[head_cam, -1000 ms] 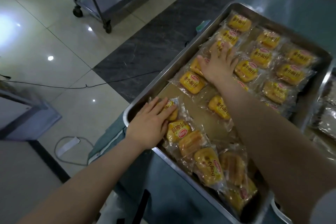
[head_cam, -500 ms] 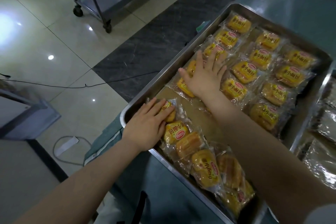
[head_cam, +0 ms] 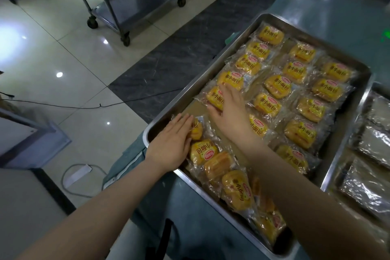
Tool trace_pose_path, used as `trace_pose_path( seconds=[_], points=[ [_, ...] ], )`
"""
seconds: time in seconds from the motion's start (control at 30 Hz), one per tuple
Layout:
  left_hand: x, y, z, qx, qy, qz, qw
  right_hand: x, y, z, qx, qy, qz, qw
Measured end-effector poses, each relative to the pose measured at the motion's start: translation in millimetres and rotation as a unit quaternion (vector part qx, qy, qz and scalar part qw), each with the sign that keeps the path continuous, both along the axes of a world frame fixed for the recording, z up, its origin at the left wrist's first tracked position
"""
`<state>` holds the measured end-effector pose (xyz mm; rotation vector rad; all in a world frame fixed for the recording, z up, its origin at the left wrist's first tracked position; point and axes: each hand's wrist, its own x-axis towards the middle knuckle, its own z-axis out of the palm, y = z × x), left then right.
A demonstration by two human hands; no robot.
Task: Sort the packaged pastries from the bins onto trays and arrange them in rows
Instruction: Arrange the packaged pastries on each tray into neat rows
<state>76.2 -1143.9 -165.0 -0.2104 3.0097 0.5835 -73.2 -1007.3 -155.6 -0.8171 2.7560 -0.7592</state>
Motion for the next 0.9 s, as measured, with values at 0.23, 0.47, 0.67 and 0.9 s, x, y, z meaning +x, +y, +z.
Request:
trace_pose_path(
  seconds=[0.23,0.47,0.67,0.9],
  points=[
    [0,3,1,0.040,0.007,0.056,0.998,79,38,0,0.130,-0.104,-0.008,0.986],
    [-15,-3,11,0.181,-0.076,0.096,0.976,96,29,5,0.127,-0.046,-0.024,0.990],
    [-25,-11,9,0.159,-0.099,0.000,0.982,111,46,12,0.026,-0.097,-0.125,0.987],
    [-43,-27,6,0.127,-0.117,-0.104,0.979,110,72,36,-0.191,-0.145,-0.305,0.922]
  ],
)
